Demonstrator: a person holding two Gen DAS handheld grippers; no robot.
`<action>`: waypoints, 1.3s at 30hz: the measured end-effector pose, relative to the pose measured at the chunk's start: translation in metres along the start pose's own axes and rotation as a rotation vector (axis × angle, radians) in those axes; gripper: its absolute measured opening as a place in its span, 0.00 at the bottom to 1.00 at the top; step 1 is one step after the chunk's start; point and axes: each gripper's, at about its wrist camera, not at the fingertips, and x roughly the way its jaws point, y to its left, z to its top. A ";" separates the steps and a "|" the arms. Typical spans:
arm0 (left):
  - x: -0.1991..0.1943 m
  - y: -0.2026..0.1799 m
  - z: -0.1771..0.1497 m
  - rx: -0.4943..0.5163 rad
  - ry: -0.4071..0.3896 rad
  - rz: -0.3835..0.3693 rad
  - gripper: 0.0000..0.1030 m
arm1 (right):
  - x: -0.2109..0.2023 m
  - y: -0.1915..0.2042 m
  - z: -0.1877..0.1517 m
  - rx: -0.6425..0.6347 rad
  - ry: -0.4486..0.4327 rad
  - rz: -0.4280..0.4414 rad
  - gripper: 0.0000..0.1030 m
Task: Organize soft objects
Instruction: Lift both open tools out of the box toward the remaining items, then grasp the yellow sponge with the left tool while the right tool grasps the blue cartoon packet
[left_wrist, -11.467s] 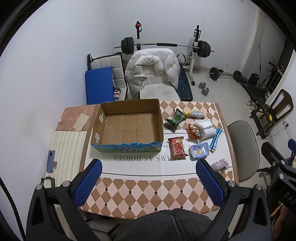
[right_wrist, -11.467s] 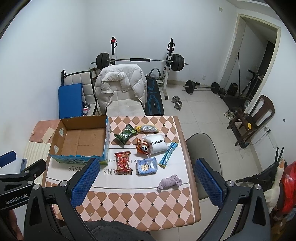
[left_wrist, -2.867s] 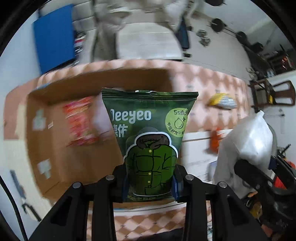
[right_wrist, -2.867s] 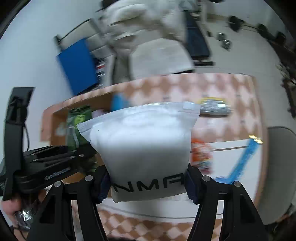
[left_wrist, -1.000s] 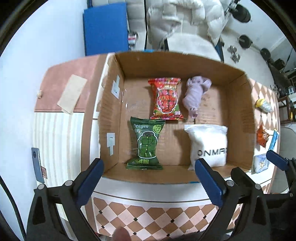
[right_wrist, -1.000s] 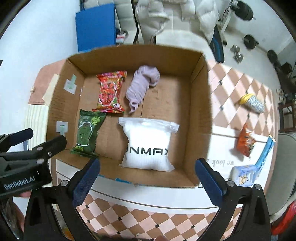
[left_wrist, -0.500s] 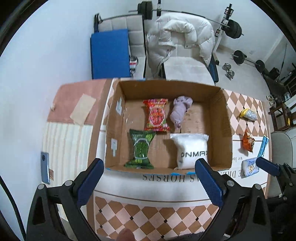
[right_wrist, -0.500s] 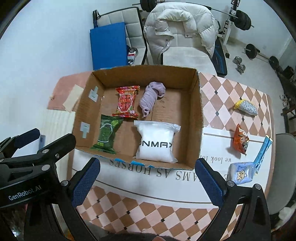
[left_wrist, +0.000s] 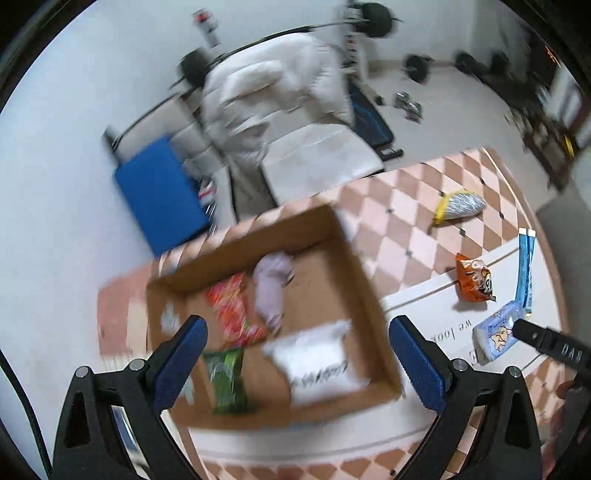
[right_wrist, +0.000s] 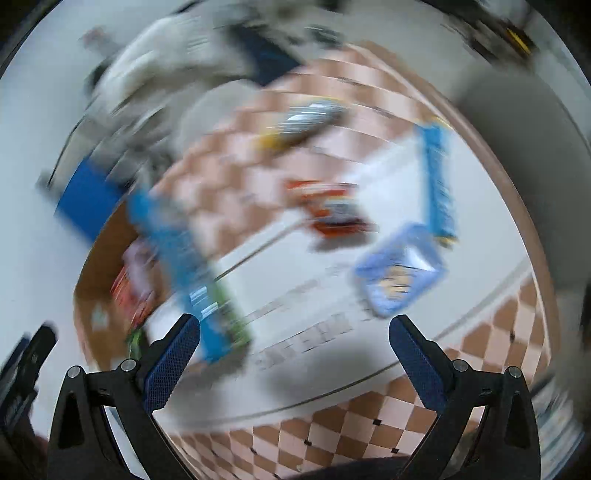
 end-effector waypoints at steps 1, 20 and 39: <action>0.006 -0.016 0.011 0.049 -0.004 0.011 0.98 | 0.010 -0.023 0.008 0.077 0.018 -0.003 1.00; 0.187 -0.277 0.136 0.813 0.121 0.027 0.98 | 0.122 -0.132 0.041 0.496 0.221 0.043 1.00; 0.228 -0.224 0.101 0.351 0.433 -0.184 0.46 | 0.152 -0.109 0.037 0.421 0.284 -0.104 0.66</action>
